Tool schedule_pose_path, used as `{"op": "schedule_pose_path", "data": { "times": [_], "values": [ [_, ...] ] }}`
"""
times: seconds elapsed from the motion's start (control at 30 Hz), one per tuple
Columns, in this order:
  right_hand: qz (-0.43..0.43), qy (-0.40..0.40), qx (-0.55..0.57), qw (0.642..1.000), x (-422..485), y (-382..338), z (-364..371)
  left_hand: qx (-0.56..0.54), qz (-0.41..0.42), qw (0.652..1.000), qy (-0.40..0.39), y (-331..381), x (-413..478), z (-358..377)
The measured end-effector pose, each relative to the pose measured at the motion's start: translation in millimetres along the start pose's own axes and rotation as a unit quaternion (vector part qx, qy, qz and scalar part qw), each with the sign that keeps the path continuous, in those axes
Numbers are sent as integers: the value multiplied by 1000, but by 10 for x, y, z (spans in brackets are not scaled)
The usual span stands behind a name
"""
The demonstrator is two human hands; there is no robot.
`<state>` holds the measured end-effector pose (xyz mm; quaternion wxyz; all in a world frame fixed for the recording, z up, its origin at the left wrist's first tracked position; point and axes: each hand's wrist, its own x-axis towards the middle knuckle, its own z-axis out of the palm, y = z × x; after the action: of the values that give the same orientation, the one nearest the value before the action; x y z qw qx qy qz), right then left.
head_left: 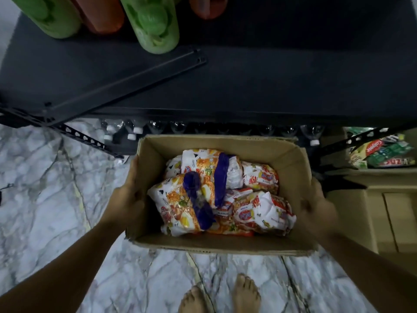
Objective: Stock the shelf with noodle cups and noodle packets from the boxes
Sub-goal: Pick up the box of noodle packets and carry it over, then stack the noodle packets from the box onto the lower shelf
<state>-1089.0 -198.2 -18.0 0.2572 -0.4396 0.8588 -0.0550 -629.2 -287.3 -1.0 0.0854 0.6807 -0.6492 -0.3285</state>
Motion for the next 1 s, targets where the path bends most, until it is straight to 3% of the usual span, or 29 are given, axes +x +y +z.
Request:
{"op": "schedule_pose_path", "data": {
  "times": [0.2, 0.57, 0.87, 1.0],
  "values": [
    [-26, 16, -1, 1000, 225, -31, -39, -15, 1, 1000, 17, 25, 99, 93],
    [-31, -62, 13, 998, 130, -140, -68, -11, -35, 999, 33, 68, -69, 291],
    [-158, -14, 38, 987, -284, -205, -116, -25, -14, 996, 89, 267, -293, 321],
    [-223, -21, 22, 974, -427, -196, -59, -15, 52, 991, 122, 440, -504, 353]
  ]
}}
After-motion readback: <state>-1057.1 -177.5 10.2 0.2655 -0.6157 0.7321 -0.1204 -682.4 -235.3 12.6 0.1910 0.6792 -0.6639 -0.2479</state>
